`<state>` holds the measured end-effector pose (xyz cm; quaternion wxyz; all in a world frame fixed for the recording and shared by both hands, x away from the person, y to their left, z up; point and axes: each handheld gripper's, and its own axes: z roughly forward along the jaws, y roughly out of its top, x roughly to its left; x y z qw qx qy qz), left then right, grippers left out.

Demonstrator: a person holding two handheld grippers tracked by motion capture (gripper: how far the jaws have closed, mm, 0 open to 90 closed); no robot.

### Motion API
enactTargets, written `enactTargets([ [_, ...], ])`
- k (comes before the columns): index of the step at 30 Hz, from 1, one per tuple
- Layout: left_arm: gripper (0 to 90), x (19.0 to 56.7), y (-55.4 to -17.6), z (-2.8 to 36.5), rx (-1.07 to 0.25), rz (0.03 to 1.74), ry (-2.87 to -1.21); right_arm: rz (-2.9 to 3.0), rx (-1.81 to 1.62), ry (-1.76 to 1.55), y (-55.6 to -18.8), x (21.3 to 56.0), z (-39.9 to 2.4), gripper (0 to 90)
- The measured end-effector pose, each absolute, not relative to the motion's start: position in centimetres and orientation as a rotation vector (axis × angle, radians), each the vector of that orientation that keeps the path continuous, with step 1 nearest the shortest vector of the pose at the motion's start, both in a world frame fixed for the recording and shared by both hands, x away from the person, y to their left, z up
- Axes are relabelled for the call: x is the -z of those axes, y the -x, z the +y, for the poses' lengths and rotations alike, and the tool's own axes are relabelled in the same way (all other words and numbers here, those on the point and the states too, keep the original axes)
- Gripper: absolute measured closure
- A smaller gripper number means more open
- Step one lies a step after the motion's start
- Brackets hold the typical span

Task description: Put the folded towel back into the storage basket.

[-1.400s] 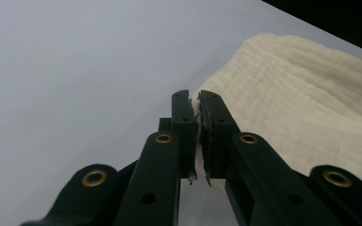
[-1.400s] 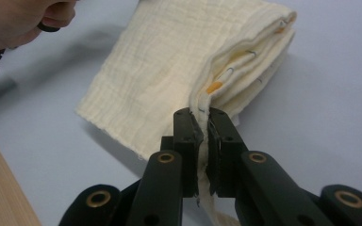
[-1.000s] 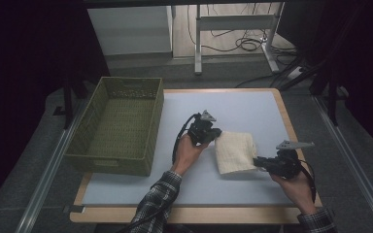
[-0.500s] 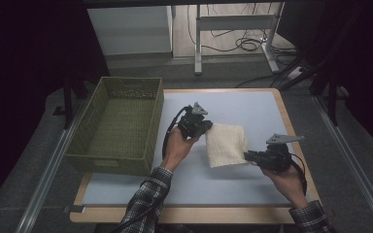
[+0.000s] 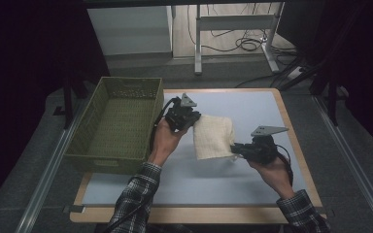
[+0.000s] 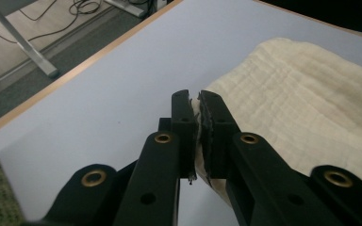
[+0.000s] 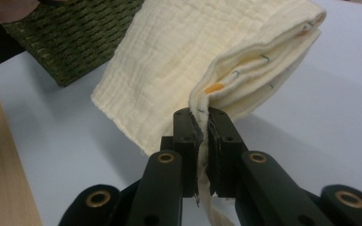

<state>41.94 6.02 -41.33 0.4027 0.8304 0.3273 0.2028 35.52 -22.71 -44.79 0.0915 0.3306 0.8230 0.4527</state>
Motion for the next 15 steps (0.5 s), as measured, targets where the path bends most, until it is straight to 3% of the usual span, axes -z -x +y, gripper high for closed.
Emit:
enactTargets([
  [15,85.1,39.0,-41.9,9.7,-0.608,0.862,-2.105,2.458,-1.397,-0.931,-37.0,43.2,-19.3,83.2],
])
